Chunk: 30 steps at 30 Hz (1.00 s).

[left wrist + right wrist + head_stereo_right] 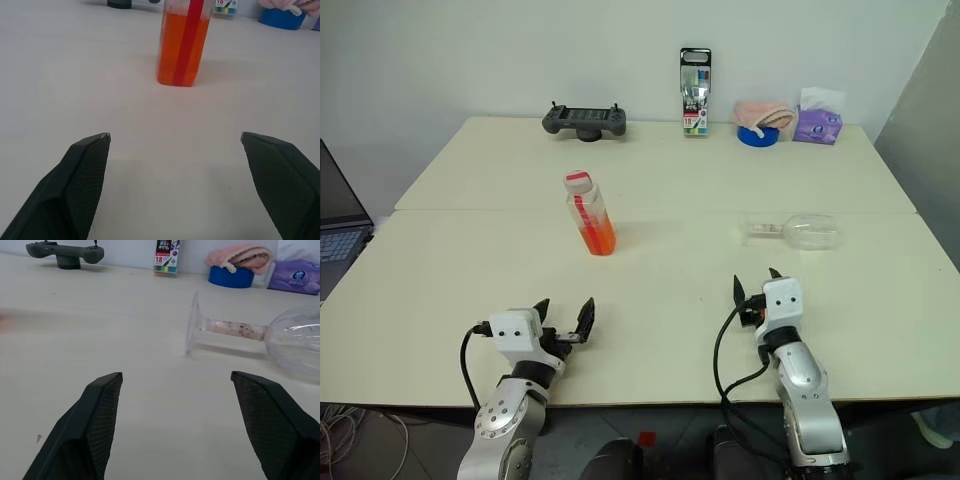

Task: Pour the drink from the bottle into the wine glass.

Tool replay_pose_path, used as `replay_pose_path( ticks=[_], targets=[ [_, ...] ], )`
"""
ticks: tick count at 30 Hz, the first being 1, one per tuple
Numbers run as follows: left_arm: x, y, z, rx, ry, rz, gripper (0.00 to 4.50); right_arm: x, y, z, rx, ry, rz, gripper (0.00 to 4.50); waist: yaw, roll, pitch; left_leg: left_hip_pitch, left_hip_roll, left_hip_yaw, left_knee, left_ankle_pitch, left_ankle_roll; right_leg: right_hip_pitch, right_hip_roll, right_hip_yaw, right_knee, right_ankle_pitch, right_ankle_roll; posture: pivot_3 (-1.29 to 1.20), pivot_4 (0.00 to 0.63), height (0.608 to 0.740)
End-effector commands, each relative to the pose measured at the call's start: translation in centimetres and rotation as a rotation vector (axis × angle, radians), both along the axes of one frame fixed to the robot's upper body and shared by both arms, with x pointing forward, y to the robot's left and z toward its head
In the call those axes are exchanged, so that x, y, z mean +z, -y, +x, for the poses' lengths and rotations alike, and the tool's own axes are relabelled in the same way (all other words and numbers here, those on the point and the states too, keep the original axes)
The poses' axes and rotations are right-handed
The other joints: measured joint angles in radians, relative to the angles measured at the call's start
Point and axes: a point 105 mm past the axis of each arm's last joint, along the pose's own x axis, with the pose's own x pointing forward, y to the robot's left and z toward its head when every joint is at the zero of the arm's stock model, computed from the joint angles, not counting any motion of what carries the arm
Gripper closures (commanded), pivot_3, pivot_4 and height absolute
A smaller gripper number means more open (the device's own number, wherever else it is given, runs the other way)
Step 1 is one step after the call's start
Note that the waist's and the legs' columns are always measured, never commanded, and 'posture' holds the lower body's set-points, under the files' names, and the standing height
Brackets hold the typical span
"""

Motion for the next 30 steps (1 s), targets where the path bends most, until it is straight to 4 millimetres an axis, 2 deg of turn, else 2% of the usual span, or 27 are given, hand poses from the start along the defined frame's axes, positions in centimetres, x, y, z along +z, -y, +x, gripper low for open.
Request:
replay_pose_path(
  ticks=[1, 9, 15, 20, 23, 27, 30],
  targets=[
    [1.5, 0.6, -0.2, -0.029, 0.052, 0.023, 0.04, 1.6, 0.3, -0.4, -0.011, 0.066, 0.007, 0.79, 0.0, 0.0, 0.0, 0.0, 0.0, 0.0, 0.0, 0.0, 0.0, 0.0, 0.0, 0.0, 0.0, 0.0, 0.0, 0.0, 0.15, 0.74],
    [1.4, 0.7, -0.3, -0.026, 0.051, -0.009, 0.04, 1.5, 0.2, -0.4, 0.005, 0.059, 0.006, 0.79, 0.0, 0.0, 0.0, 0.0, 0.0, 0.0, 0.0, 0.0, 0.0, 0.0, 0.0, 0.0, 0.0, 0.0, 0.0, 0.0, 0.15, 0.74],
    [1.8, 0.5, 0.3, 0.009, 0.074, -0.004, 0.04, 2.0, -1.0, -0.1, 0.105, 0.074, -0.02, 0.79, 0.0, 0.0, 0.0, 0.0, 0.0, 0.0, 0.0, 0.0, 0.0, 0.0, 0.0, 0.0, -0.001, 0.0, 0.0, 0.0, 0.15, 0.74],
    [2.9, 0.1, 1.8, 0.063, 0.105, 0.009, 0.04, 4.0, -4.9, -0.4, 0.403, 0.103, -0.079, 0.79, 0.0, 0.0, 0.0, 0.0, 0.0, 0.0, 0.0, 0.0, 0.0, 0.001, 0.0, 0.0, -0.001, 0.002, 0.002, 0.0, 0.15, 0.74],
    [4.0, 0.2, 3.5, 0.056, 0.134, 0.006, 0.04, 6.7, -7.4, 0.1, 0.575, 0.122, -0.072, 0.79, 0.0, 0.0, 0.0, 0.0, 0.0, -0.001, 0.0, 0.0, 0.0, 0.001, 0.0, -0.001, -0.001, 0.002, 0.003, 0.0, 0.15, 0.74],
    [5.5, 0.2, 5.2, 0.055, 0.169, 0.003, 0.04, 9.2, -8.6, 1.0, 0.653, 0.147, -0.094, 0.79, 0.001, 0.0, 0.0, 0.0, 0.0, -0.001, 0.0, 0.0, 0.0, 0.001, 0.0, -0.002, -0.001, 0.003, 0.003, 0.0, 0.15, 0.74],
    [6.3, 0.4, 6.2, 0.041, 0.185, -0.007, 0.04, 10.1, -9.1, 1.3, 0.68, 0.154, -0.105, 0.79, 0.003, 0.0, 0.0, -0.001, 0.0, -0.002, 0.0, 0.0, 0.0, 0.001, 0.0, -0.003, -0.003, 0.003, 0.003, 0.0, 0.15, 0.74]
  ],
)
